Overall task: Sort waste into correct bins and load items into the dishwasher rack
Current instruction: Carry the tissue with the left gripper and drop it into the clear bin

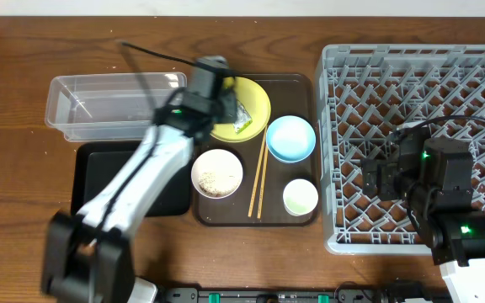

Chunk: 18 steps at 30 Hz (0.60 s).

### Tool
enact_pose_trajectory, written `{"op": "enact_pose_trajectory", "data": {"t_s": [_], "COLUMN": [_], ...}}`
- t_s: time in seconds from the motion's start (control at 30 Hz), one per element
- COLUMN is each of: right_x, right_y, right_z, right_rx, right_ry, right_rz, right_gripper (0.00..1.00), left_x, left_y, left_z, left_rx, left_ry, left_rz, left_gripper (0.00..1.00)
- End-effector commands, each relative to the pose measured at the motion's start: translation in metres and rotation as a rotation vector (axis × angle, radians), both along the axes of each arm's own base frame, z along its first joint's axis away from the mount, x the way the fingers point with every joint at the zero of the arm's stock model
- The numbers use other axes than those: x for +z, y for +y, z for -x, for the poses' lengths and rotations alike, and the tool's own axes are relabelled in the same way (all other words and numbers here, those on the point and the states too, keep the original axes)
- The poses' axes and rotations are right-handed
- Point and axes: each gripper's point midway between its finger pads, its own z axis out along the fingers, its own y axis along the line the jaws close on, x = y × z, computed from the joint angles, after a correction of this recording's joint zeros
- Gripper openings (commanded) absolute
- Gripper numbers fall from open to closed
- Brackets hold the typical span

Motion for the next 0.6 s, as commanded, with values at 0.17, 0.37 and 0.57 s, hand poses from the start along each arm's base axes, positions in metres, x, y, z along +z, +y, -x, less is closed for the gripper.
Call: {"op": "enact_pose_trajectory", "data": {"t_s": [0.17,0.37,0.57], "right_x": [0.009,0.009,0.009], "right_y": [-0.001,-0.001,-0.001], "right_z": [-0.003,-0.003,-0.003], "right_rx": [-0.013,-0.013,-0.013], "right_ry": [-0.019,-0.019,-0.021], "right_rz": [-0.013,-0.013,-0.013], "right_gripper": [0.99,0.99,0.99], "left_x": [0.013,0.014,0.013], "left_y": [0.104,0.093,0.050], "left_z": [-0.012,-0.016,-0.013], "left_rx": [0.288,0.239,0.124], "left_ry": [-0.008,-0.006,-0.001], "left_rz": [-0.048,0.046,0.096], "left_gripper": [0.32,0.53,0.56]}}
